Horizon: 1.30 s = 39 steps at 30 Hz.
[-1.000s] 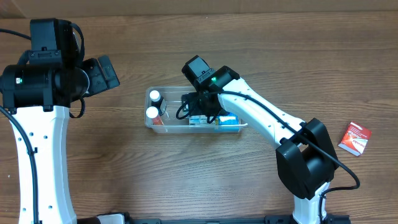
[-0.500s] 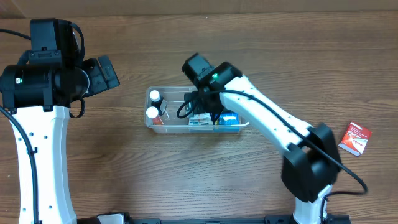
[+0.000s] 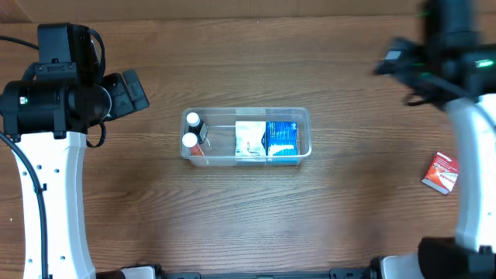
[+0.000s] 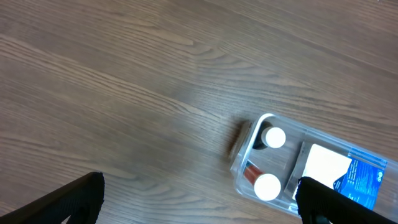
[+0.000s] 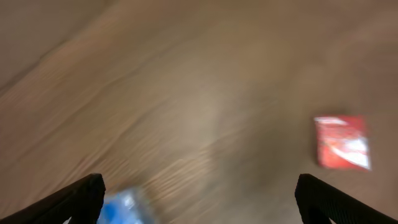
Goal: Pack container
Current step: 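Carry white box with right gripper into container center and release, then move right gripper right and down over the red Panadol box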
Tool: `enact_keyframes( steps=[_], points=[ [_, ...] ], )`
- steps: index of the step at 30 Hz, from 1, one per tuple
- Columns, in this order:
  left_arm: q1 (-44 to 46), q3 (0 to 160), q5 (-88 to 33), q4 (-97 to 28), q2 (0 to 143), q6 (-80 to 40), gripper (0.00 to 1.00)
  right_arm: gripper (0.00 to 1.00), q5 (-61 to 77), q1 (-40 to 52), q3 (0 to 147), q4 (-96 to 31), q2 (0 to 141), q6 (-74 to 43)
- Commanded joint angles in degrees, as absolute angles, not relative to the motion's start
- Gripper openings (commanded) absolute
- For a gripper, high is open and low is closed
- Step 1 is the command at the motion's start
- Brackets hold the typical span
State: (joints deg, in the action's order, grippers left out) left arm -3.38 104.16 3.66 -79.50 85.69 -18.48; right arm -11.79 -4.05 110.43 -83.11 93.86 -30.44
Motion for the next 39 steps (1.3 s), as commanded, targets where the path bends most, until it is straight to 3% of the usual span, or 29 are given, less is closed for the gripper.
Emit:
enact_keyframes(
  steps=[1,5,13,18,39],
  points=[
    [-3.46,103.59,3.6,-79.29,86.15,-17.12,1.0,1.0,-6.94,-15.09,103.61,-83.13,95.44,-31.07],
    [-3.46,103.59,3.6,-79.24,86.15,-17.12,1.0,1.0,-3.68,-24.91,91.66,-76.66,95.48,-25.8],
    [-3.46,103.59,3.57,-79.15,86.15,-17.15,1.0,1.0,-3.7,-32.58,74.5,-61.93,95.48,-13.63],
    [-3.46,103.59,3.57,-79.29,86.15,-17.12,1.0,1.0,-3.95,-33.71,71.57,-56.1,95.88,-10.57],
    [-3.46,103.59,3.55,-79.55,86.15,-17.12,1.0,1.0,-8.54,-34.59,70.0,-52.71,103.74,-8.47]
  ],
)
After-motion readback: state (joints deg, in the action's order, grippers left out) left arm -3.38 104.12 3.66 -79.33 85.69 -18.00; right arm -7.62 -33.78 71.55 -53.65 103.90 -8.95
